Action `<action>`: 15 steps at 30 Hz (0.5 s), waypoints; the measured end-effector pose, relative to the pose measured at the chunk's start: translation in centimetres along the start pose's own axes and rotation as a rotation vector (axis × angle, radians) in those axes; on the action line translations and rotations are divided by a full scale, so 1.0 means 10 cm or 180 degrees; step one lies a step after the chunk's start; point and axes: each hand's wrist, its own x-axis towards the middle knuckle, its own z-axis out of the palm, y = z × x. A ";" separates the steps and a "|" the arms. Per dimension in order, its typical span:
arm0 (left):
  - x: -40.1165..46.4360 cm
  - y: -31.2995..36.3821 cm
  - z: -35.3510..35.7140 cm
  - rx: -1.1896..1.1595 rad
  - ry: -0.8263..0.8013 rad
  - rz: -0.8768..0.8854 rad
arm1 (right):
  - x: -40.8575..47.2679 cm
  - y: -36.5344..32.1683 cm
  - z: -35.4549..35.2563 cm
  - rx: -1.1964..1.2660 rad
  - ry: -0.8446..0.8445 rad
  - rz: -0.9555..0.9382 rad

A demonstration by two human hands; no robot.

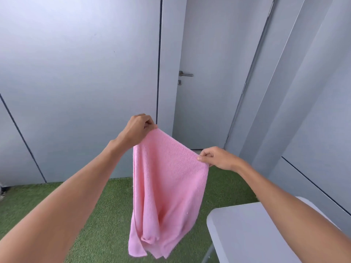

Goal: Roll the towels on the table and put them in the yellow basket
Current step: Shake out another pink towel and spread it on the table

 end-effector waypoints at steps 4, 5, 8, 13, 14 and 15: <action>0.18 -0.13 0.34 0.0173 -0.0745 0.0223 | 0.41 -0.25 -0.19 0.0211 0.0886 -0.0528; 0.21 -0.09 0.47 0.0055 -0.0939 0.0317 | 0.53 -0.39 -0.25 0.0198 0.0893 -0.0721; 0.38 0.01 0.73 -0.0843 -0.0777 0.0261 | 0.83 -0.65 -0.42 -0.0375 0.0671 -0.0867; 0.70 -0.09 0.83 -0.1507 -0.0842 -0.0085 | 1.11 -0.39 -0.53 -0.0423 0.0729 -0.0706; 0.73 -0.05 0.85 -0.1616 -0.0921 -0.0117 | 1.16 -0.36 -0.55 -0.0404 0.0683 -0.0739; 0.77 0.01 0.89 -0.1741 -0.1054 -0.0115 | 1.20 -0.35 -0.58 -0.0426 0.0626 -0.0785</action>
